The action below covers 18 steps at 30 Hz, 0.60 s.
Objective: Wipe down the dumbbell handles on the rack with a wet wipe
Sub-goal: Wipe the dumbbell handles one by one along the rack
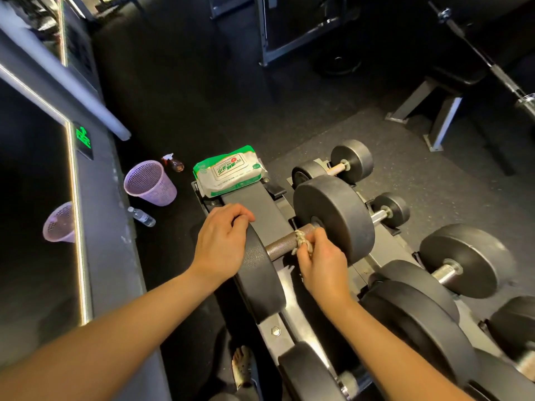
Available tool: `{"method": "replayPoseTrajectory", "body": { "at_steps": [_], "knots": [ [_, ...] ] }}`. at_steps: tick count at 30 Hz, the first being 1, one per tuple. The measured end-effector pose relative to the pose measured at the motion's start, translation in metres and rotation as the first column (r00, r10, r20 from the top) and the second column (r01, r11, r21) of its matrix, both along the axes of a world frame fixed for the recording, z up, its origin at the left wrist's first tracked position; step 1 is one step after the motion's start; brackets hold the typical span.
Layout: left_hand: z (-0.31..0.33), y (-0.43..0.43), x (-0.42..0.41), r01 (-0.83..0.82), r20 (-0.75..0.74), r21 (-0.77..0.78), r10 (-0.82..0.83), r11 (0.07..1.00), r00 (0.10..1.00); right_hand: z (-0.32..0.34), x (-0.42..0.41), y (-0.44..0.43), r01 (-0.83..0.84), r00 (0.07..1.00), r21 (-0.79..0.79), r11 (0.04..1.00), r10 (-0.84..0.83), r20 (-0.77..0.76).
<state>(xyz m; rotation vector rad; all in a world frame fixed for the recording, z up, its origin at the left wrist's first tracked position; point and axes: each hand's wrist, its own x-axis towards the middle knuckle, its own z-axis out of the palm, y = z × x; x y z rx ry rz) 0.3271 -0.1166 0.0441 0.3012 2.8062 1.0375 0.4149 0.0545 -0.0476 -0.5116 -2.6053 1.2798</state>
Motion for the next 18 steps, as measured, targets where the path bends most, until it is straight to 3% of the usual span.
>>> {"method": "replayPoseTrajectory", "body": {
  "at_steps": [2,5,6,8,11,13,15,18],
  "knots": [
    [0.001,0.001,0.000,-0.013,0.011,0.005,0.013,1.000,1.000,0.001,0.002,-0.017,0.047,0.999,-0.175,0.983,-0.047,0.002],
    [0.001,0.001,0.000,-0.008,0.006,0.009,0.007,1.000,1.000,0.007,0.005,-0.035,-0.162,0.985,-0.288,0.944,0.137,-0.105],
    [0.001,0.000,0.000,-0.006,0.006,0.009,0.006,1.000,1.000,0.007,0.004,-0.035,-0.243,0.969,-0.258,0.935,0.220,-0.116],
    [0.001,0.000,0.000,-0.003,0.007,0.008,0.003,1.000,1.000,0.005,-0.001,-0.027,-0.310,0.948,-0.053,0.949,0.304,-0.096],
    [0.002,-0.001,0.000,0.007,0.014,0.014,-0.008,1.000,1.000,0.007,-0.008,-0.010,-0.141,0.986,0.094,0.986,0.148,-0.078],
    [0.000,-0.001,0.000,0.000,0.017,0.022,0.000,1.000,1.000,0.017,-0.017,-0.006,-0.101,0.995,0.236,0.967,0.097,0.027],
    [-0.001,-0.001,0.000,-0.001,0.021,0.011,0.001,1.000,1.000,0.035,-0.034,-0.006,-0.215,0.961,0.425,0.880,0.112,0.254],
    [-0.001,0.000,-0.001,-0.005,0.011,0.009,0.005,1.000,1.000,0.059,-0.079,-0.009,-0.480,0.806,0.403,0.779,0.210,0.553]
  ]
}}
